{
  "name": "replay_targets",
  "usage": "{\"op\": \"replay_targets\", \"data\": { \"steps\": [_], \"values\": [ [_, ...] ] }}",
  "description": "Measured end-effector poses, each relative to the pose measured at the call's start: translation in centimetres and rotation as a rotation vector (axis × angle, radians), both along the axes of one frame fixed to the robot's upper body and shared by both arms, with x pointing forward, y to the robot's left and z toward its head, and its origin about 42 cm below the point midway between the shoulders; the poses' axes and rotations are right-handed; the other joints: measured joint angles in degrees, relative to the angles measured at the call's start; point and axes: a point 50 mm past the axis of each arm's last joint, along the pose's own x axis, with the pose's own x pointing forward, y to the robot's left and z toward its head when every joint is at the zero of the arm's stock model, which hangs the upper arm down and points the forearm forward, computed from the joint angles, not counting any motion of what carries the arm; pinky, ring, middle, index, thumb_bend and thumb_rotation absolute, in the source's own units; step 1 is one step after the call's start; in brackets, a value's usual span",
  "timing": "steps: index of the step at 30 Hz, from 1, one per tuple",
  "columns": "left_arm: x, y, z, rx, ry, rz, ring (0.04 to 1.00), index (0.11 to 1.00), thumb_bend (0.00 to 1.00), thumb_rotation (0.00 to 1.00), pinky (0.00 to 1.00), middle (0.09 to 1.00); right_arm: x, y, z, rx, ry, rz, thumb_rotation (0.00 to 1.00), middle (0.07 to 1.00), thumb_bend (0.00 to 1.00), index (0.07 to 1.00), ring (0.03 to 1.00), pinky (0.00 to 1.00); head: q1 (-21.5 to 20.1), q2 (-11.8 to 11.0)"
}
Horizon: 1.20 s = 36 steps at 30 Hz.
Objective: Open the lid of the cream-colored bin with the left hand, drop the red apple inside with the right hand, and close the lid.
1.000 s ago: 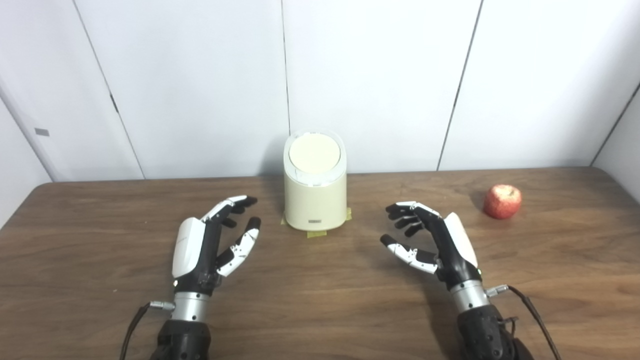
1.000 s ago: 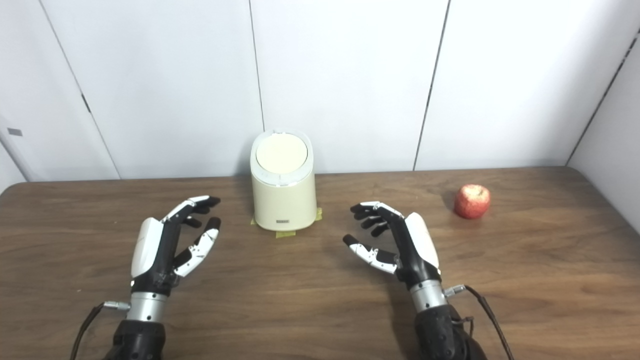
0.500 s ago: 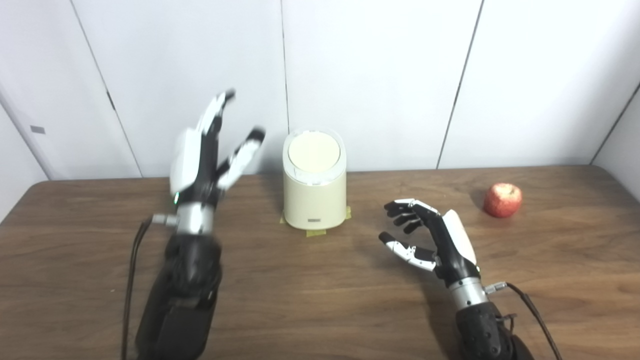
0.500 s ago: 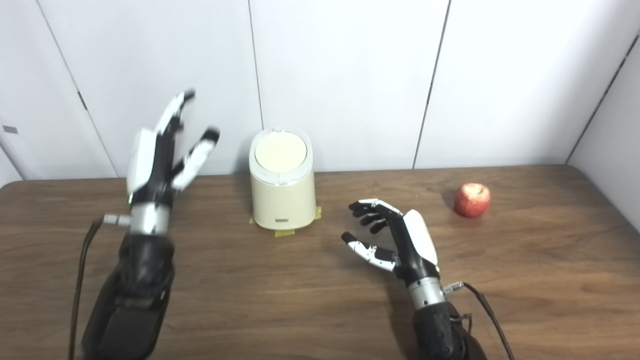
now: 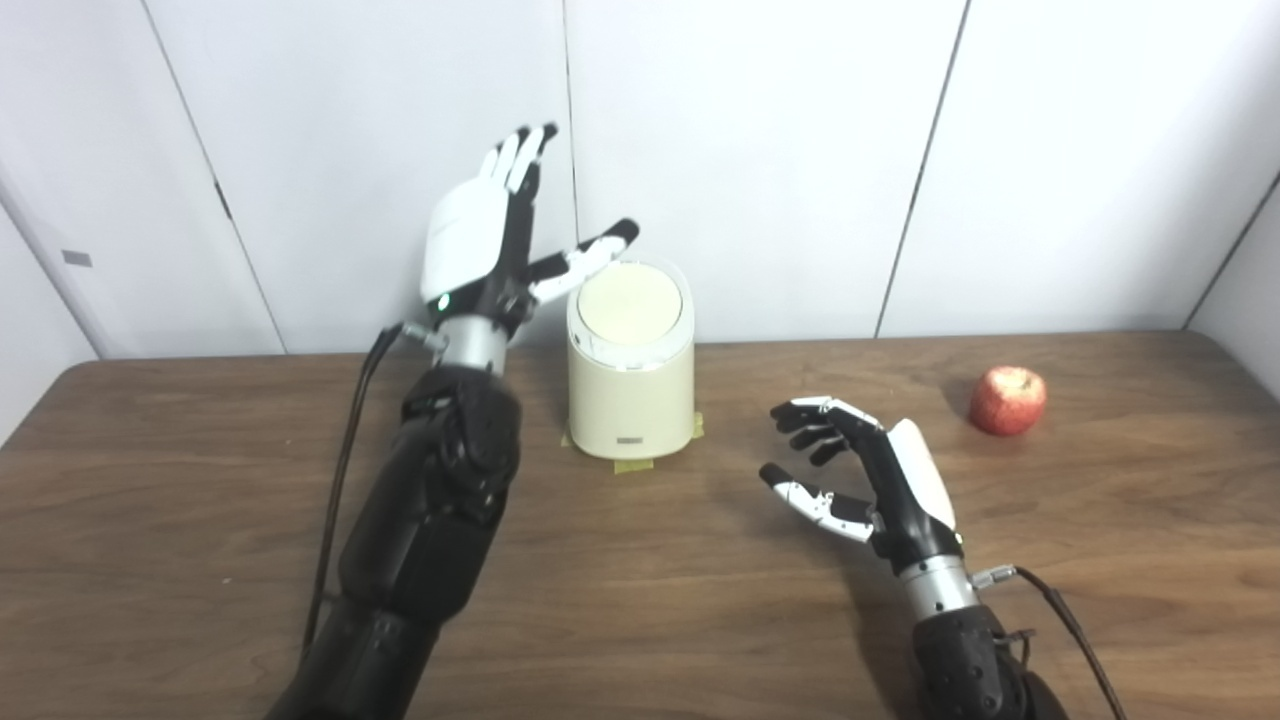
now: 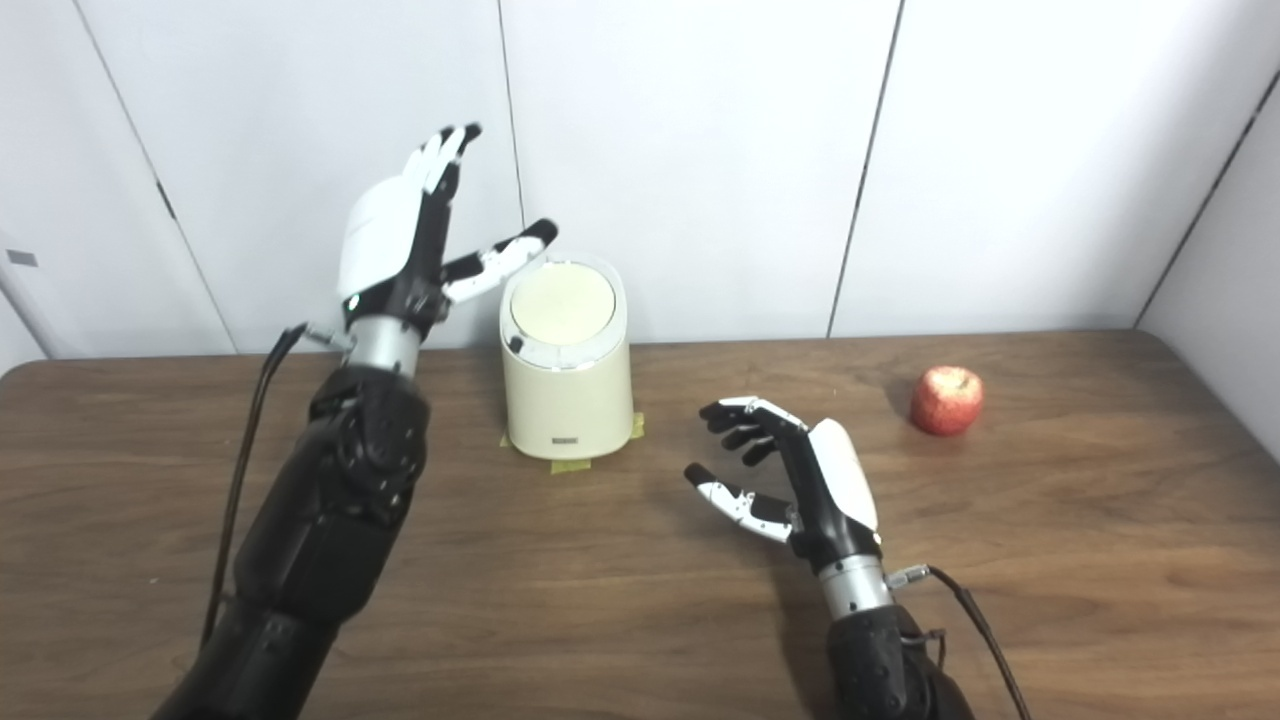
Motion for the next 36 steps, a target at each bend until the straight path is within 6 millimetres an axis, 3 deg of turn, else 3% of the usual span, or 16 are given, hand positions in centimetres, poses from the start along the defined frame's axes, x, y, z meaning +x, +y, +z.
{"op": "replay_targets", "data": {
  "steps": [6, 17, 27, 36],
  "values": [
    [0.7, -0.8, 0.0, 0.041, 0.020, -0.009, 1.000, 0.962, 0.80, 0.29, 0.96, 0.991, 0.0, 0.0, 0.0, 0.002, 0.001, -0.001, 0.33, 0.655, 0.29, 0.656, 0.611, 0.50, 0.1, -0.1],
    [2.2, -0.1, -3.6, 0.152, 0.126, 0.035, 1.000, 0.943, 0.94, 0.16, 0.96, 0.971, 0.0, 0.0, 0.0, 0.000, 0.004, -0.002, 0.36, 0.650, 0.28, 0.659, 0.601, 0.49, 0.3, 0.2],
    [2.6, 0.1, -3.9, 0.271, 0.107, 0.073, 0.968, 0.948, 0.97, 0.18, 0.96, 0.947, -0.1, 0.0, 0.0, 0.000, 0.010, -0.007, 0.35, 0.650, 0.29, 0.655, 0.604, 0.50, 0.4, 0.4],
    [2.4, -0.2, -4.4, 0.471, 0.009, 0.145, 1.000, 0.970, 1.00, 0.18, 1.00, 0.968, -0.2, 0.2, 0.0, 0.004, 0.012, -0.008, 0.35, 0.651, 0.29, 0.657, 0.605, 0.50, 0.2, 0.8]
  ]
}}
